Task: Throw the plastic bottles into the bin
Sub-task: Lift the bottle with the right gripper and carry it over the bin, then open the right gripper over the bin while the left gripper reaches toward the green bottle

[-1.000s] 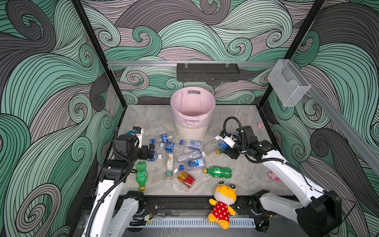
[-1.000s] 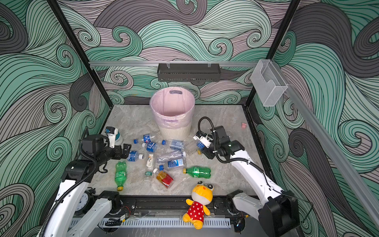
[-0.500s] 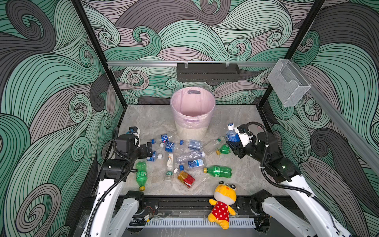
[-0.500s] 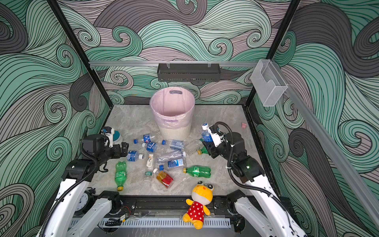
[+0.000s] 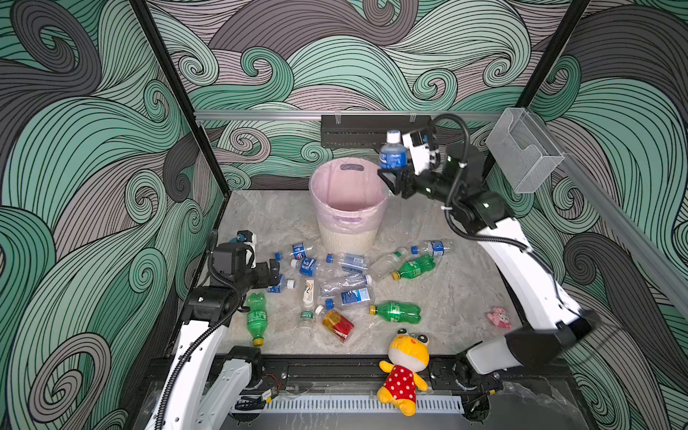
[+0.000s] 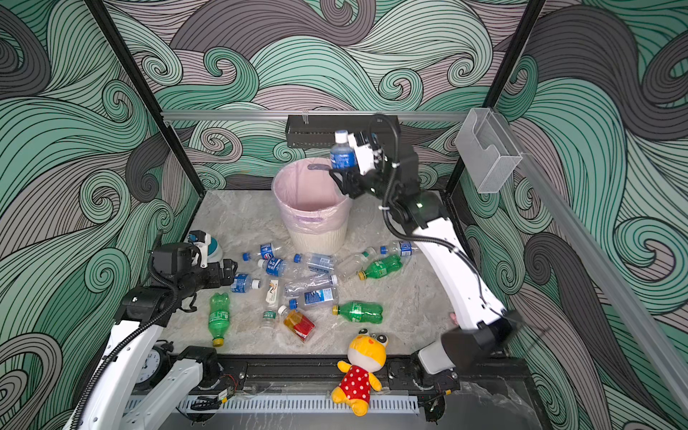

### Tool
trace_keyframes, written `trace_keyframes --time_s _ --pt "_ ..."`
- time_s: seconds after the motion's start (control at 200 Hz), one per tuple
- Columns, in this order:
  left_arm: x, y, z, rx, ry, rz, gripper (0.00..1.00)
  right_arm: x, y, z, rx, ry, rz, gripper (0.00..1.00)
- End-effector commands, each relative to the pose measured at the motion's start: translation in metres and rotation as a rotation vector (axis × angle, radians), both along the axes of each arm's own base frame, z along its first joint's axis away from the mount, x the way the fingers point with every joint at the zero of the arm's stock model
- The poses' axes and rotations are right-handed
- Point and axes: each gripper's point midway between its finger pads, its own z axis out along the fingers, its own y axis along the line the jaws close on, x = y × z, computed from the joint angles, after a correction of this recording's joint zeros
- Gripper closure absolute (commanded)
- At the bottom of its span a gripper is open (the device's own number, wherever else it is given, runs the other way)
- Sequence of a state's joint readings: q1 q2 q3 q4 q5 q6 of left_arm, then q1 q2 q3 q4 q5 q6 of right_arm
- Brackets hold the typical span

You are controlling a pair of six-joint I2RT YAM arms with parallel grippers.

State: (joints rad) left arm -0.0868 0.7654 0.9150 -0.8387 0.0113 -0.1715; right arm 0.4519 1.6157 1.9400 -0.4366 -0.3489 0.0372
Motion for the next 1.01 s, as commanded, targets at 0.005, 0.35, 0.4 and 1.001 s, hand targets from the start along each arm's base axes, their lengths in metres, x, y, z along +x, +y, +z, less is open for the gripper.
trace_keyframes --time_s 0.005,0.35,0.4,1.001 --pt "-0.009 0.010 0.013 0.021 0.021 0.055 0.01 0.010 0.024 -0.018 -0.038 0.092 0.042 0.13" --pt "-0.013 0.037 0.016 0.046 0.028 0.259 0.01 -0.027 -0.016 -0.017 -0.097 0.032 -0.057 0.06" --pt "-0.012 0.038 0.014 0.037 0.035 0.278 0.01 -0.037 -0.025 -0.021 -0.105 0.029 -0.074 0.05" --pt "-0.036 0.040 -0.057 -0.102 0.283 0.554 0.01 -0.090 -0.090 -0.137 -0.181 0.150 -0.241 0.03"
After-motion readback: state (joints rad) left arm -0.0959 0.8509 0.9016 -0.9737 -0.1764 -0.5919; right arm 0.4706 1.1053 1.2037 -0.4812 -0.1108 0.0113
